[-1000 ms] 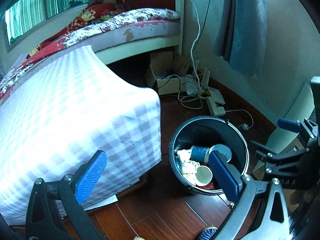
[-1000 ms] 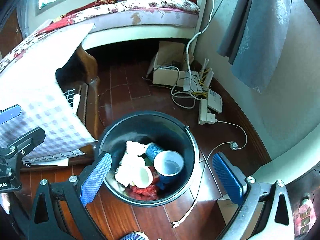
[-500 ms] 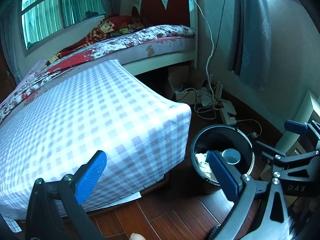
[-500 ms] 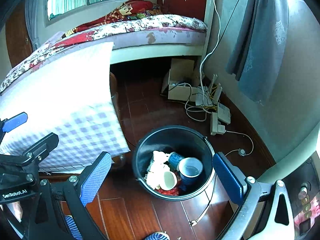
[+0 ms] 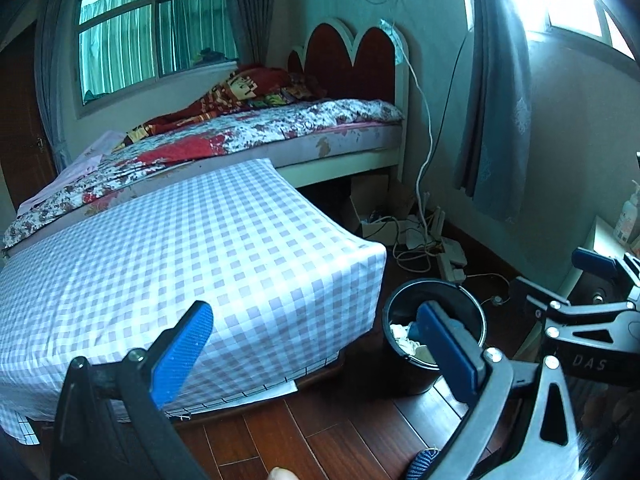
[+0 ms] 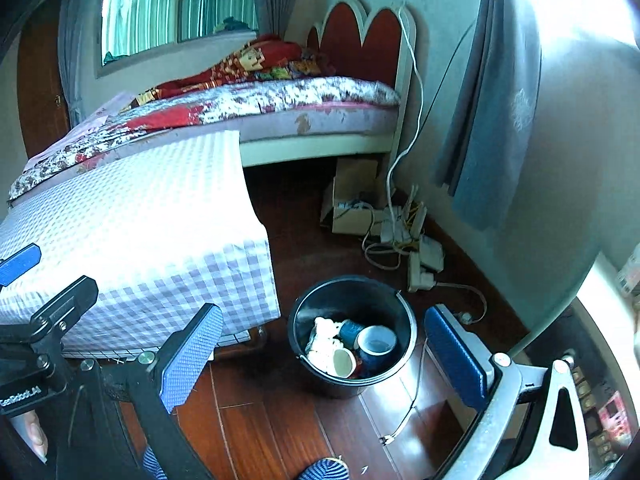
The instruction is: Collect trash
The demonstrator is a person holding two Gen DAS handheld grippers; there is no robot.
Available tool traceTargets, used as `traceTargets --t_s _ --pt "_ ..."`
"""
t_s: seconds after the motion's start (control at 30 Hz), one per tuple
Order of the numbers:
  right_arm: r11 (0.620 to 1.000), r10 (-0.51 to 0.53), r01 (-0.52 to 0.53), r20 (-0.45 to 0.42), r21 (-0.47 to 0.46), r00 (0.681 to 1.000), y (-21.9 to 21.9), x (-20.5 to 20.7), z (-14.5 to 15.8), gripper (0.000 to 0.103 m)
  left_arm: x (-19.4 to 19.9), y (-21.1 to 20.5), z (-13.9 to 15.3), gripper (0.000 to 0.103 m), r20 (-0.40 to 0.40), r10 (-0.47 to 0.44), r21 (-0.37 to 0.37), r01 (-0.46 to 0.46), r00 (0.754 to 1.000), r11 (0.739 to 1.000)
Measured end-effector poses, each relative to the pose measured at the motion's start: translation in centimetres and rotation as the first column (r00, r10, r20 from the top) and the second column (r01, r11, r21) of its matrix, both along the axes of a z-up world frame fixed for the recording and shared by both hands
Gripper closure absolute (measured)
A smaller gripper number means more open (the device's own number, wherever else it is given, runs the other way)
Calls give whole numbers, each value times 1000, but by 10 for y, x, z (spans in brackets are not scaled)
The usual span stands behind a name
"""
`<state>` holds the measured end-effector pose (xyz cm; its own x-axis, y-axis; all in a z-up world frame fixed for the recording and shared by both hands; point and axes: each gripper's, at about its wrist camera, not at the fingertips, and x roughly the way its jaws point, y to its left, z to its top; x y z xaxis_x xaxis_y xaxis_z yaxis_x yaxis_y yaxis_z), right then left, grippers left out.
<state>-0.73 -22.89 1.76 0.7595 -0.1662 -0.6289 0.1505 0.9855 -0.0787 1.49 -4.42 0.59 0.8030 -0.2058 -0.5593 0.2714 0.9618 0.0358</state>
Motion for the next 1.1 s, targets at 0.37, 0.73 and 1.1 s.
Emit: traceTargets --t_s 0.37,0.73,1.1 --pt "1000 -7 7 25 -15 1000 4 -4 10 1 3 1 1 1 9 -10 -9 10 1000 1000" --pt "1000 -21 21 39 -6 999 -4 -12 10 1 -4 -5 7 1 31 -21 0 21 999 1000" --pt "1000 -18 18 40 -13 999 -3 -14 12 1 -4 -7 9 1 32 -24 -1 24 999 1000"
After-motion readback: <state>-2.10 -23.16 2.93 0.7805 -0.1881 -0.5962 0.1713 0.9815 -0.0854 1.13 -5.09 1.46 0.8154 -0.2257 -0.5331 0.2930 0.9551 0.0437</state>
